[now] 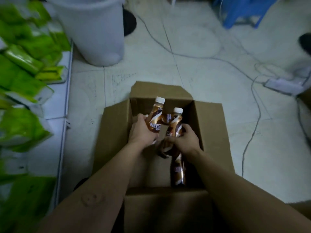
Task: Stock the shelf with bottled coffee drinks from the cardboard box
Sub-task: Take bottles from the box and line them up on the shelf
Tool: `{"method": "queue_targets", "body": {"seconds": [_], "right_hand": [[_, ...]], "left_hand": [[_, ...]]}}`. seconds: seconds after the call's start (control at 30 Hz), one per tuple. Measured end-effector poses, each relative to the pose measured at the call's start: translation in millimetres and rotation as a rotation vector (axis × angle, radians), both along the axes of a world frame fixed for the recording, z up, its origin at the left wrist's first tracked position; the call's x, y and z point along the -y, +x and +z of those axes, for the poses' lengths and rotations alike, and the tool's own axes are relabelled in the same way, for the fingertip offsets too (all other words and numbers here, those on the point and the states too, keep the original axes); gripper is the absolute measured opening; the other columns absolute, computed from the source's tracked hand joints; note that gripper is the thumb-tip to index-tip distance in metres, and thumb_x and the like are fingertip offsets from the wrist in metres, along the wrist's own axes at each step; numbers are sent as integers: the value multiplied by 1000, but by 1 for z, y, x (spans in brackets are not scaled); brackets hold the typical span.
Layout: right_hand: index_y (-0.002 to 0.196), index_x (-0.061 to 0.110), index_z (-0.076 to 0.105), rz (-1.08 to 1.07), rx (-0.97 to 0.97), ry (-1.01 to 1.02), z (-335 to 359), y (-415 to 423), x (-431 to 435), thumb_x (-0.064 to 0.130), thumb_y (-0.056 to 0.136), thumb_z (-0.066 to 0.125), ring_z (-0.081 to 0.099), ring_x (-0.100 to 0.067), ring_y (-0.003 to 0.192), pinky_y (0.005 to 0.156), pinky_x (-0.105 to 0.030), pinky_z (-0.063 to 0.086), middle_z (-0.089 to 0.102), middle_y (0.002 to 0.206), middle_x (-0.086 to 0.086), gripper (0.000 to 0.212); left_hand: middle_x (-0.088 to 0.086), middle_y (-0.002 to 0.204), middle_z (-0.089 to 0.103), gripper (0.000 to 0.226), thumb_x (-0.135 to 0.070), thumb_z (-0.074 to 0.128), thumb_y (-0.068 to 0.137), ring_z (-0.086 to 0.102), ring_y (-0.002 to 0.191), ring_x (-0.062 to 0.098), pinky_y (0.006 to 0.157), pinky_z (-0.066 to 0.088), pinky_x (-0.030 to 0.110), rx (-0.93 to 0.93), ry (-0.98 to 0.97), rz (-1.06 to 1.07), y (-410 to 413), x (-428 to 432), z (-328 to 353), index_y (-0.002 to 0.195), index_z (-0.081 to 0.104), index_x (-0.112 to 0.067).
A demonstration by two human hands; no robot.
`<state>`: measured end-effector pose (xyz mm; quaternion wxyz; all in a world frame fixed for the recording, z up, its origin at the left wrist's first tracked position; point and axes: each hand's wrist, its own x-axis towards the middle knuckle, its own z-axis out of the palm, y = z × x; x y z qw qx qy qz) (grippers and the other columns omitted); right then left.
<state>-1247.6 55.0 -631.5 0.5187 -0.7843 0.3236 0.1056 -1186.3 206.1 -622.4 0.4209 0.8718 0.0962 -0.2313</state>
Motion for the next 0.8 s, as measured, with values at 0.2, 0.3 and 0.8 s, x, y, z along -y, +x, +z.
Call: {"method": "queue_targets", "body": {"seconds": [0.2, 0.3, 0.8], "right_hand": [[120, 26, 54, 127, 294, 16, 112, 9, -16, 21, 64, 87, 67, -10, 92, 82, -36, 58, 68, 103, 7, 65], [118, 30, 53, 195, 427, -28, 174, -1, -27, 22, 62, 89, 66, -9, 91, 77, -30, 57, 67, 99, 11, 66], [130, 23, 52, 418, 690, 21, 373, -70, -64, 0, 68, 80, 59, -22, 108, 91, -44, 51, 61, 117, 1, 72]], "left_hand": [[-4, 109, 64, 70, -23, 89, 58, 60, 95, 14, 72, 46, 26, 258, -79, 68, -8, -24, 106, 118, 54, -23], [-9, 98, 63, 65, -25, 90, 56, 60, 85, 10, 67, 42, 21, 388, -152, 97, -25, -42, 163, 113, 58, -25], [-12, 97, 61, 72, -39, 90, 50, 62, 89, 13, 78, 53, 35, 833, -108, 148, -120, -128, 344, 111, 52, -31]]}}
